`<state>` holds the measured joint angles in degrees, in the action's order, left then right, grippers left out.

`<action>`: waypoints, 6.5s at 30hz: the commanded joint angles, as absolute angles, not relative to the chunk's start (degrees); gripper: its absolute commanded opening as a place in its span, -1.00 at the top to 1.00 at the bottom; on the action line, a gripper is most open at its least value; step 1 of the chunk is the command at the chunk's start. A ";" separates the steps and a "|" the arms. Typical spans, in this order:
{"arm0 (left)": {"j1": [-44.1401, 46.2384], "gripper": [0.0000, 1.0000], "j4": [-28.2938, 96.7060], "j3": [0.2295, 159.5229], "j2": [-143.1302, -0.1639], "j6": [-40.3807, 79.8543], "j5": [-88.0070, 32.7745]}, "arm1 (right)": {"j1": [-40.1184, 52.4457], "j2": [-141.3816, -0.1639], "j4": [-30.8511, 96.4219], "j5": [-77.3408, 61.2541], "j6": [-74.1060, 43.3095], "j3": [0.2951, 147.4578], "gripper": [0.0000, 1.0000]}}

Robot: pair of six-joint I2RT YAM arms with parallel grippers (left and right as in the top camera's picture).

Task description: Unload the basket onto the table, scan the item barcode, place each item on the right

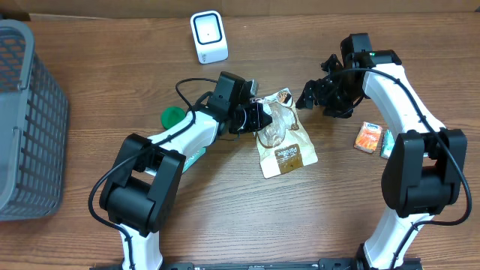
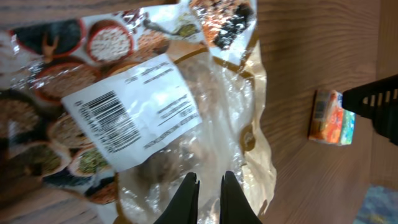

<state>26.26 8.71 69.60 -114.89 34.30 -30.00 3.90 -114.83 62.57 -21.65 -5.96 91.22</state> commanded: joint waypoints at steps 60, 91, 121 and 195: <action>23.16 0.91 9.61 70.65 -127.39 45.89 -31.59 | 4.23 -123.85 56.27 -40.45 14.63 83.83 0.29; 14.59 0.92 21.19 77.54 -109.16 33.87 -41.06 | 3.73 -123.79 52.75 -51.57 11.60 84.07 0.92; -5.76 -0.97 48.64 82.37 -86.26 28.64 -4.91 | 3.86 -104.12 50.59 -87.31 18.52 85.65 0.92; -5.89 -0.99 50.92 82.37 -86.26 21.82 6.15 | 34.89 -134.52 -13.21 30.22 56.10 101.60 0.92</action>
